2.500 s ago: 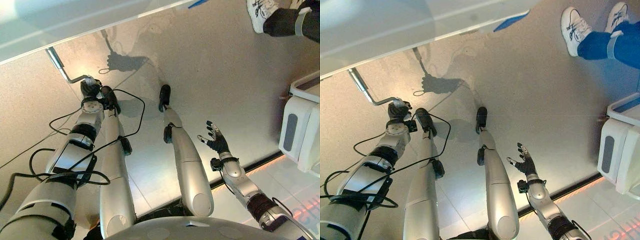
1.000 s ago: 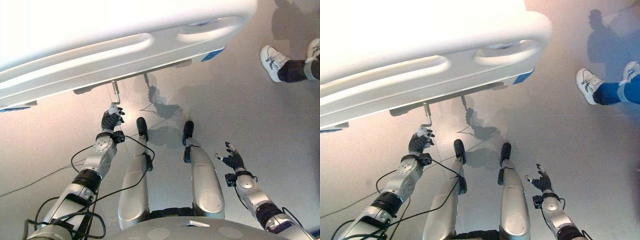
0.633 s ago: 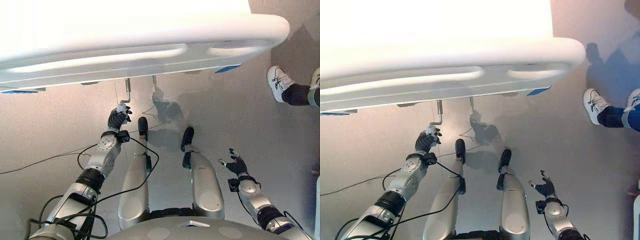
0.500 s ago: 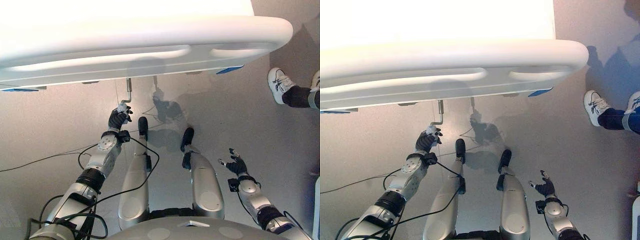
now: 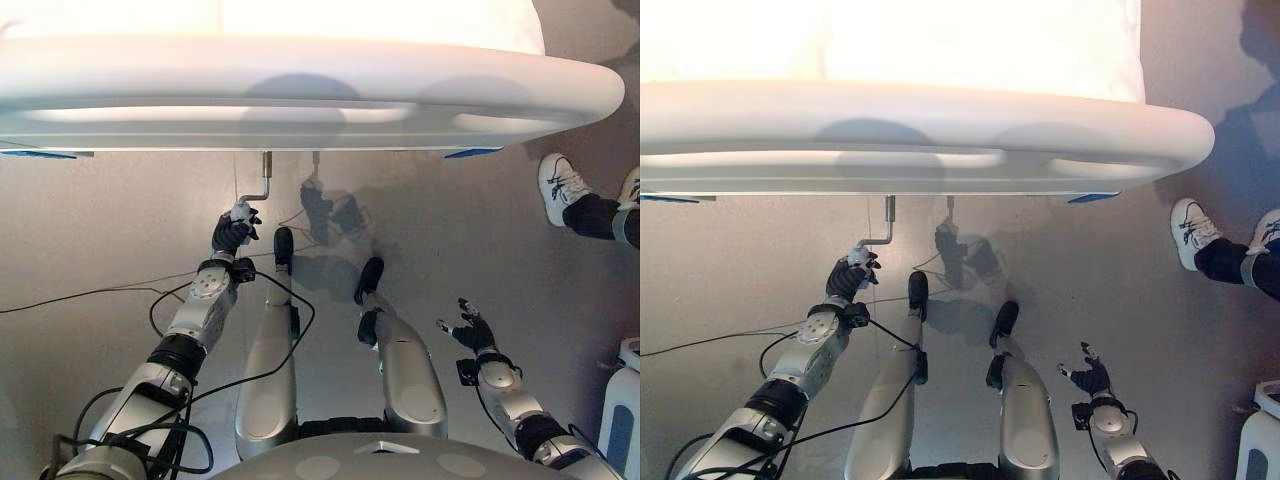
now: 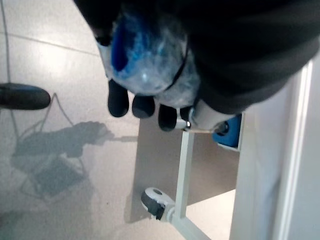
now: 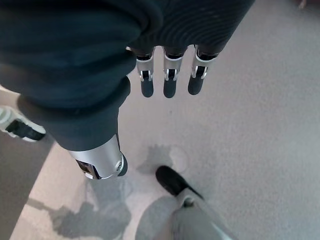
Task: Raise the hospital bed
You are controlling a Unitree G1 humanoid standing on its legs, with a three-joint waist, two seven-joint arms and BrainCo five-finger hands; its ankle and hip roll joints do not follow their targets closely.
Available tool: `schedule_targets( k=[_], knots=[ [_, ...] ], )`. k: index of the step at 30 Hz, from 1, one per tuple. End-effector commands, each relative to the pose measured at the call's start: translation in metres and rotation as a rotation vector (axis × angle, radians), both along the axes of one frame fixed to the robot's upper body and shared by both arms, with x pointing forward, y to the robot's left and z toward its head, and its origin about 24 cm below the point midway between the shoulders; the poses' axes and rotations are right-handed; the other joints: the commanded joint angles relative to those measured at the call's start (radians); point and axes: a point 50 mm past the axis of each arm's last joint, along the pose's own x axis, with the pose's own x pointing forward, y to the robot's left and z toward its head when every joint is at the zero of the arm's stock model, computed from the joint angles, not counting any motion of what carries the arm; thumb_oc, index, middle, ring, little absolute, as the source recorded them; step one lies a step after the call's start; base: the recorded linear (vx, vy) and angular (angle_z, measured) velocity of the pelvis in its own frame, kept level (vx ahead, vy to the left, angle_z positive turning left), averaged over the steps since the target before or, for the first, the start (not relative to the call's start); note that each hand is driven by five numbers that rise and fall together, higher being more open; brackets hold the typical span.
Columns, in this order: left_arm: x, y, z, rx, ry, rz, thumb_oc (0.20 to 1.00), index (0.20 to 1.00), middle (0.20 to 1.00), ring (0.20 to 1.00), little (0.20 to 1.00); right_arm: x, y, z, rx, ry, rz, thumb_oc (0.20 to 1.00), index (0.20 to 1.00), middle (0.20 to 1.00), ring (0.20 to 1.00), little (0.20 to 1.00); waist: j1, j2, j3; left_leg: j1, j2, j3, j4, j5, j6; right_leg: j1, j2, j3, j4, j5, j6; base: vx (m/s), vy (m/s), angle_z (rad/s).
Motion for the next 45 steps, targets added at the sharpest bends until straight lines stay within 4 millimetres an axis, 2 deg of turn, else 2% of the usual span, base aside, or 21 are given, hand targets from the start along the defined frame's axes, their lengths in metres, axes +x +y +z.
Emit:
schedule_targets(
  k=[1,7,15,17,19,20,22,25,29,30,36,45],
  knots=[
    [-0.007,0.058,0.017,0.101,-0.071,0.181,0.2,0.2,0.2,0.2,0.2,-0.013,0.006,-0.006,0.038,0.013,-0.012,1.0,1.0,1.0,1.0,1.0,0.044,-0.111,-0.014,0.037,-0.085,0.077,-0.014,-0.083,0.011,-0.069,-0.032,0.028,-0.151,0.251,0.085,0.01,0.018,0.03],
    [0.007,0.07,0.023,0.138,-0.044,0.238,0.2,0.2,0.2,0.2,0.2,-0.006,0.011,-0.002,0.05,-0.022,0.011,1.0,1.0,1.0,1.0,1.0,0.024,-0.136,0.003,0.014,-0.079,0.089,-0.014,-0.082,0.009,-0.098,-0.027,0.036,-0.151,0.256,0.085,0.0,0.002,-0.01],
    [0.031,0.076,0.045,0.184,-0.051,0.285,0.2,0.2,0.2,0.2,0.2,0.006,0.018,0.009,0.06,-0.09,0.042,1.0,1.0,1.0,1.0,1.0,-0.012,-0.153,0.024,-0.034,-0.074,0.103,-0.014,-0.078,0.005,-0.155,-0.024,0.049,-0.15,0.262,0.084,0.0,0.001,0.0],
    [0.04,0.076,0.057,0.199,-0.07,0.297,0.2,0.2,0.2,0.2,0.2,0.011,0.022,0.014,0.071,-0.127,0.059,1.0,1.0,1.0,1.0,1.0,-0.026,-0.155,0.024,-0.063,-0.073,0.109,-0.014,-0.075,0.004,-0.189,-0.023,0.057,-0.149,0.266,0.085,0.0,0.0,0.0],
    [0.04,0.076,0.057,0.199,-0.07,0.296,0.2,0.2,0.2,0.2,0.2,0.012,0.022,0.014,0.071,-0.128,0.059,1.0,1.0,1.0,1.0,1.0,-0.025,-0.155,0.024,-0.064,-0.073,0.109,-0.014,-0.074,0.004,-0.191,-0.024,0.057,-0.148,0.266,0.085,0.0,-0.003,-0.05],
    [0.048,0.075,0.067,0.215,-0.081,0.308,0.2,0.2,0.2,0.2,0.2,0.016,0.024,0.02,0.069,-0.161,0.075,1.0,1.0,1.0,1.0,1.0,-0.04,-0.155,0.024,-0.093,-0.07,0.116,-0.014,-0.07,0.002,-0.222,-0.022,0.065,-0.148,0.268,0.085,-0.01,-0.006,-0.06],
    [0.05,0.074,0.069,0.226,-0.083,0.303,0.2,0.2,0.2,0.2,0.2,0.018,0.026,0.023,0.074,-0.177,0.082,1.0,1.0,1.0,1.0,1.0,-0.044,-0.153,0.024,-0.105,-0.07,0.118,-0.014,-0.069,0.002,-0.238,-0.023,0.069,-0.146,0.268,0.084,-0.01,-0.008,-0.08],
    [0.059,0.074,0.084,0.257,-0.1,0.321,0.2,0.2,0.2,0.2,0.2,0.025,0.03,0.033,0.077,-0.233,0.111,1.0,1.0,1.0,1.0,1.0,-0.066,-0.145,0.024,-0.144,-0.066,0.128,-0.014,-0.068,0.0,-0.288,-0.024,0.082,-0.14,0.271,0.084,-0.01,-0.011,-0.1],
    [0.062,0.077,0.091,0.275,-0.1,0.34,0.2,0.2,0.2,0.2,0.2,0.029,0.033,0.041,0.084,-0.28,0.134,1.0,1.0,1.0,1.0,1.0,-0.079,-0.14,0.024,-0.167,-0.066,0.137,-0.014,-0.065,-0.001,-0.32,-0.023,0.093,-0.133,0.273,0.083,-0.01,-0.01,-0.13],
    [0.068,0.078,0.103,0.302,-0.107,0.357,0.2,0.2,0.2,0.2,0.2,0.032,0.038,0.047,0.09,-0.314,0.16,1.0,1.0,1.0,1.0,1.0,-0.098,-0.139,0.024,-0.191,-0.06,0.15,-0.014,-0.064,-0.001,-0.358,-0.02,0.112,-0.125,0.275,0.082,-0.01,-0.025,-0.12],
    [0.074,0.081,0.12,0.336,-0.125,0.384,0.2,0.2,0.2,0.2,0.2,0.038,0.046,0.059,0.098,-0.376,0.206,1.0,1.0,1.0,1.0,1.0,-0.126,-0.138,0.024,-0.226,-0.05,0.174,-0.014,-0.061,0.0,-0.423,-0.011,0.142,-0.115,0.281,0.079,0.0,-0.045,-0.21],
    [0.086,0.064,0.138,0.393,-0.165,0.361,0.2,0.2,0.2,0.2,0.2,0.042,0.052,0.065,0.09,-0.414,0.245,1.0,1.0,1.0,1.0,1.0,-0.176,-0.122,0.024,-0.262,-0.033,0.237,-0.014,-0.058,-0.002,-0.522,0.006,0.202,-0.08,0.283,0.071,0.0,-0.039,-0.18]
  ],
)
